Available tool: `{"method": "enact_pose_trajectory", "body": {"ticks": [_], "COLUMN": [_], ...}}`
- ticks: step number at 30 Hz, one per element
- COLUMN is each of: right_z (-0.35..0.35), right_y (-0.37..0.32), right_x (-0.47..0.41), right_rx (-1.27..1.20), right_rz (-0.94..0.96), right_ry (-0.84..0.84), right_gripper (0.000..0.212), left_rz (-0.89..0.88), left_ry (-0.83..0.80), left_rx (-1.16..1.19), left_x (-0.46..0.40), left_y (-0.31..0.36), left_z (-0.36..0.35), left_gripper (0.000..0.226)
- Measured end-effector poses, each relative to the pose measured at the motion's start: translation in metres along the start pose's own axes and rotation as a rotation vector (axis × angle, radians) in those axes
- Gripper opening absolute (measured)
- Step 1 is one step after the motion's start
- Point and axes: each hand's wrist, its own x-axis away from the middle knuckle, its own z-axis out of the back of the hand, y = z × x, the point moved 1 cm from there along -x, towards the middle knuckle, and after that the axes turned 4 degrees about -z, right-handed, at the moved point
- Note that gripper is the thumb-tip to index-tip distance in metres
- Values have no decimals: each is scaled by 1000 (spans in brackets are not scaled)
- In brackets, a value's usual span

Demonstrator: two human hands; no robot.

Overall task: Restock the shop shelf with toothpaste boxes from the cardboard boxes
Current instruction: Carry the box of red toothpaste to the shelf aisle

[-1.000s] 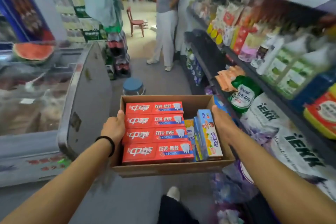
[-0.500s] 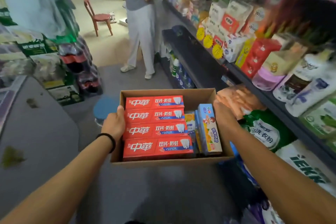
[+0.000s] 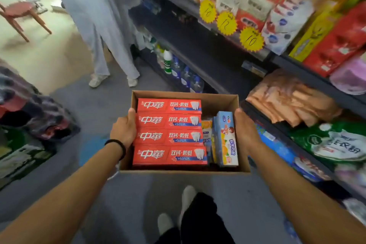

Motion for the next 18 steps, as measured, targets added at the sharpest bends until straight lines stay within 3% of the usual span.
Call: {"method": "enact_pose_trajectory", "body": {"ticks": [4,9,18], "right_z": [-52,-101,-209], "right_y": [13,32,123], "right_x": [-59,-140,-272], "right_rx": [-51,-134,-272], "right_rz": [-152,-223,-394], "right_ry": [178,270,432], "right_gripper": [67,39,37], "left_rz": [-63,-105,-163], "left_ry": [-115,-238,-430], "left_rx": [-52,-91,-179], "left_x": [-106,-225,-399], "left_y": [-10,-27,-95], "left_z": [-30,-92,-231], "left_gripper": [56,60,56]}}
